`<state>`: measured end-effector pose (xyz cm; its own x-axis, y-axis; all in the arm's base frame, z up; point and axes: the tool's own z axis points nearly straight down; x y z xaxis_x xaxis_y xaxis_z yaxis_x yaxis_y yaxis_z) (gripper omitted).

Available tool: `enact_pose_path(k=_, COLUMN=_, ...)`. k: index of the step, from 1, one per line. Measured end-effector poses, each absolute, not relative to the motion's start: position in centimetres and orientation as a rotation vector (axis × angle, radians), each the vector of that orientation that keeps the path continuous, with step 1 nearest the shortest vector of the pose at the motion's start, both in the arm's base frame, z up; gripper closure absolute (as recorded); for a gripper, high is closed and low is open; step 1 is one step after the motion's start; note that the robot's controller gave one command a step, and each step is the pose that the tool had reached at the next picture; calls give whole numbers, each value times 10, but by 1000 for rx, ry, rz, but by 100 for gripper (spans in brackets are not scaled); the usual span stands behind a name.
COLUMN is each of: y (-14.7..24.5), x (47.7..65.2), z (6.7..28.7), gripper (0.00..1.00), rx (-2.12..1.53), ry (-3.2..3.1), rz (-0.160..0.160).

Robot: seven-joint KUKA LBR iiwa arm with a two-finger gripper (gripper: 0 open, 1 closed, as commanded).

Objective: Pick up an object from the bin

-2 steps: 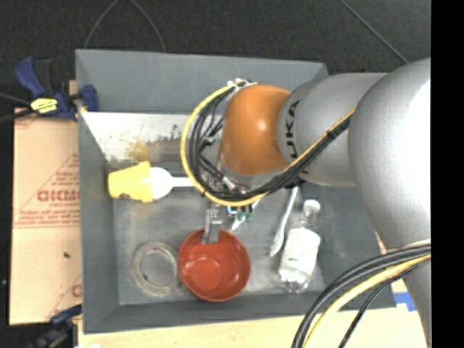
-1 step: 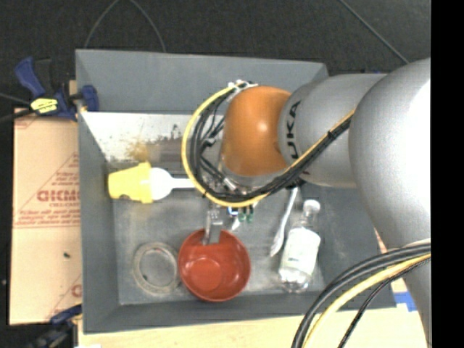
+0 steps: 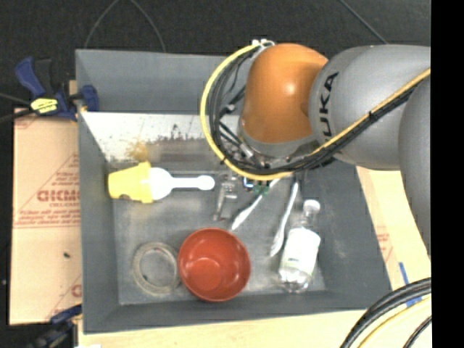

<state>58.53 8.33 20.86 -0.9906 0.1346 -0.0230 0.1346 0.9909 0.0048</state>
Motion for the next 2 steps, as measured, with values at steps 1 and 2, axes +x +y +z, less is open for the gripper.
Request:
enact_pose_path(k=1, y=73, x=580, z=106, gripper=0, rx=-79, ry=3132, rz=-4)
enact_pose_path(k=2, y=82, x=592, z=135, gripper=0, rx=150, ry=3119, rz=3)
